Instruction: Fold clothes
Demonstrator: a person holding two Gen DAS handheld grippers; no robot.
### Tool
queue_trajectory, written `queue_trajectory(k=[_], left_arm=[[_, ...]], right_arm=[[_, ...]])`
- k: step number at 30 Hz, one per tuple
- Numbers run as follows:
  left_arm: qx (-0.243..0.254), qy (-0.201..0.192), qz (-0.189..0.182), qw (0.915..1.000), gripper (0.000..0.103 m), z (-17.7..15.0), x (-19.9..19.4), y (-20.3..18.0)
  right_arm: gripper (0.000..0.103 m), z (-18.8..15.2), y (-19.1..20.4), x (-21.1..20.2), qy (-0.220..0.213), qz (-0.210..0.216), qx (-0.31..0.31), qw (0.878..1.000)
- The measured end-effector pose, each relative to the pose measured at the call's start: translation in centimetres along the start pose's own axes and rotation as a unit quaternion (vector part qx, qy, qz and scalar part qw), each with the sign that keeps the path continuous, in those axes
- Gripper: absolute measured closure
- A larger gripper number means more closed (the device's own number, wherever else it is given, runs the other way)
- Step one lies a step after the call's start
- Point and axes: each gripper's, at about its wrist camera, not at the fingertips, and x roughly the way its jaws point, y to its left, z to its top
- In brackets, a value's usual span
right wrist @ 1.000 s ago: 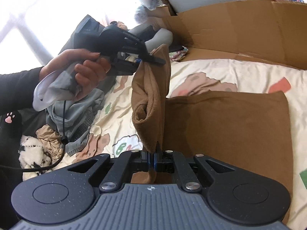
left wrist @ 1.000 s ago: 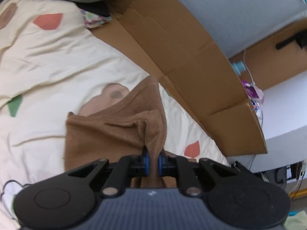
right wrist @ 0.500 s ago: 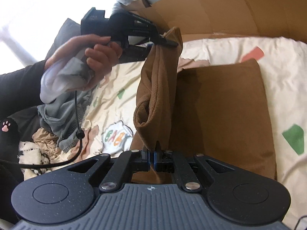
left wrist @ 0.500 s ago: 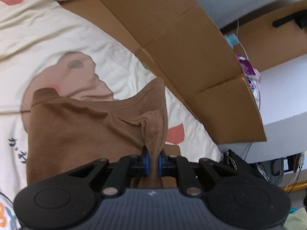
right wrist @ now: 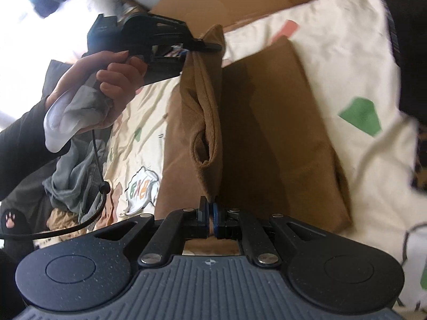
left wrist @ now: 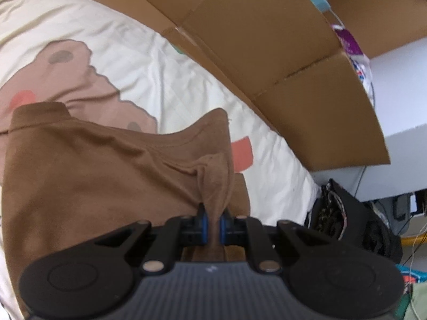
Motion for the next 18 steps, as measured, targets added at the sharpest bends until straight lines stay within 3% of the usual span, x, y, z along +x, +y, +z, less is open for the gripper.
queue_trajectory(k=[5, 9, 12, 17, 18], left_arm=[[0.018, 0.011, 0.008, 0.9998, 0.094, -0.5, 1.5, -1.2], [0.033, 0.022, 0.02, 0.999, 0.093, -1.1, 3.1, -1.6], [0.038, 0.029, 0.029, 0.9984, 0.094, -1.3, 4.4, -1.7], [0.04, 0.032, 0.034, 0.9981, 0.093, -1.6, 5.2, -1.4], [0.041, 0.033, 0.035, 0.998, 0.093, -1.6, 5.2, -1.4]], right_arm=[[0.103, -0.9, -0.4, 0.2, -0.007, 0.003, 0.029, 1.0], [0.103, -1.4, -1.1, 0.9, -0.01, -0.022, 0.038, 0.999], [0.099, -1.5, -1.8, 1.4, -0.018, -0.039, 0.049, 0.998], [0.094, -1.5, -3.5, 0.9, -0.046, -0.033, 0.086, 0.995], [0.086, -1.4, -3.7, 1.0, -0.052, -0.029, 0.095, 0.994]])
